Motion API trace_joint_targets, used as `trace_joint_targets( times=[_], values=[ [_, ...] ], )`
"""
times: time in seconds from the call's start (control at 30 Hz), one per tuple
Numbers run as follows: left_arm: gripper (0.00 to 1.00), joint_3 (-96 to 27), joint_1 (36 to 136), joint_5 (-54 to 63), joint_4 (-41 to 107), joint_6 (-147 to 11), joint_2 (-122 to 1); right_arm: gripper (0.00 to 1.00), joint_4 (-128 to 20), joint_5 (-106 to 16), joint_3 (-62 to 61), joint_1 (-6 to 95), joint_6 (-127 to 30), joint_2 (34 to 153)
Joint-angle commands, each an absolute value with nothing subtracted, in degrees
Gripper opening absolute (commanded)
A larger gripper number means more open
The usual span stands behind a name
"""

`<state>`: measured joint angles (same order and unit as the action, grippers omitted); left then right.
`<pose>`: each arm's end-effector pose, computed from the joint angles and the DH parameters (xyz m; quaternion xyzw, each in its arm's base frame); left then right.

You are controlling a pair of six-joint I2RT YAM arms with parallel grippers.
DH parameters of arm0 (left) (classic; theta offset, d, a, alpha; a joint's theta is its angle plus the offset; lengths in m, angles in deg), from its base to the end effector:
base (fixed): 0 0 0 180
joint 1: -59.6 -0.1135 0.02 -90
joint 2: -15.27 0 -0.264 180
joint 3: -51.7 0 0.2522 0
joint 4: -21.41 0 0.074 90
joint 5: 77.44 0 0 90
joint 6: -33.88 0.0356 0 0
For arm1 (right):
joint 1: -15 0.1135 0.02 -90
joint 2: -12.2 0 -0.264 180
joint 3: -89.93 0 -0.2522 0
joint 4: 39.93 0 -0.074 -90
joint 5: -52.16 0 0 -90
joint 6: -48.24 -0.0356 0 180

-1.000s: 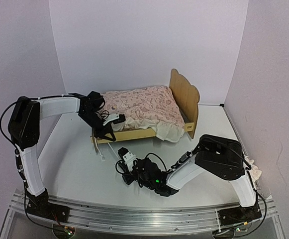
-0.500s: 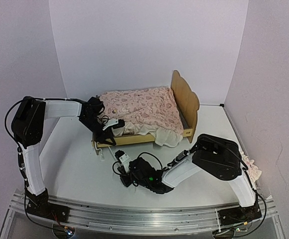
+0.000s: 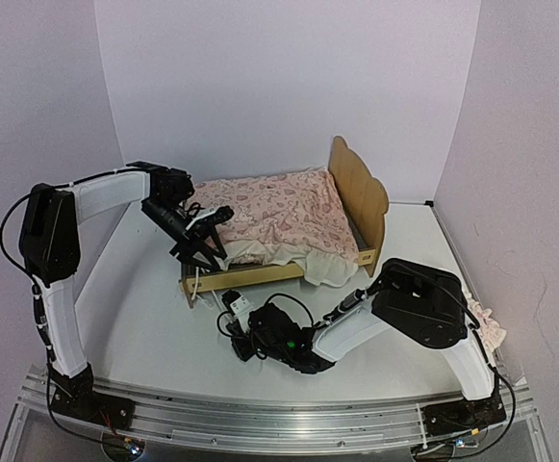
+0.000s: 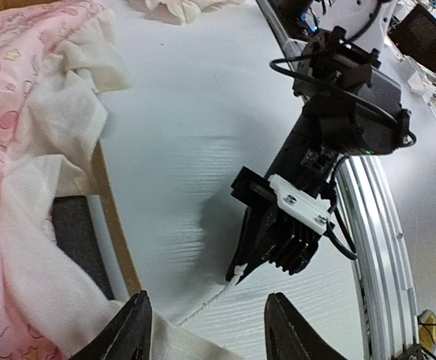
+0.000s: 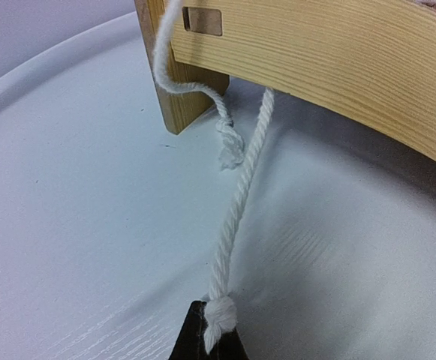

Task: Set up the pet bed

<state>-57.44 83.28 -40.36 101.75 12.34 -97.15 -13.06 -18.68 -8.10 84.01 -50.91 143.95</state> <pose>0.3394 -0.1799 0.2482 0.6609 0.6023 -0.3924 0.2155 0.1749 0.4232 0.0760 -0.3303 0.7581 0.2358 0.5104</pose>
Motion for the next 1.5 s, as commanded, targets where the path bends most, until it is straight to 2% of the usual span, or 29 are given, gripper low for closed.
trace_joint_targets(
  times=[0.0,0.1,0.2,0.4,0.47,0.53,0.63,0.67,0.9,1.07,1.27,1.47],
  values=[
    [0.51,-52.27,82.10,-33.89,84.31,-6.07,-91.70,0.00,-15.10,-19.94,-8.03,83.83,-51.35,140.84],
    [0.55,-48.59,82.10,-25.21,80.64,-4.15,-90.44,0.00,-15.10,-20.15,-8.21,83.84,-51.25,140.43],
    [0.60,-46.31,82.10,-21.50,81.56,0.58,-89.25,0.00,-15.10,-20.04,-8.71,83.83,-51.41,139.79],
    [0.61,-42.28,82.10,-23.42,83.82,7.62,-85.83,0.00,-15.21,-20.27,-9.85,83.82,-51.98,138.06],
    [0.58,-42.69,82.10,-25.12,86.80,8.95,-85.78,0.00,-15.74,-20.77,-10.51,83.82,-52.12,136.80],
    [0.42,-42.21,82.10,-24.76,87.23,9.46,-85.56,0.00,-16.92,-21.42,-11.03,83.82,-52.01,135.51],
    [0.06,-42.57,82.06,-23.73,87.10,9.31,-85.07,0.00,-19.05,-22.15,-11.90,83.82,-51.92,133.71],
    [0.01,-43.41,81.87,-23.88,87.58,9.22,-85.02,0.00,-19.58,-22.40,-12.28,83.82,-51.88,133.13],
    [0.00,-52.64,78.39,-30.19,95.62,9.19,-85.53,0.00,-22.66,-27.90,-15.36,81.97,-56.11,128.16],
    [0.00,-55.71,73.63,-39.13,106.75,18.43,-85.20,0.00,-27.53,-34.93,-16.80,79.99,-57.58,124.67],
    [0.00,-49.63,69.19,-42.13,109.12,22.57,-85.25,0.00,-29.33,-42.11,-17.24,78.53,-60.50,123.28],
    [0.01,-39.46,68.33,-37.18,98.69,23.75,-81.88,0.00,-38.56,-43.76,-14.40,78.39,-59.54,124.18]
  ],
)
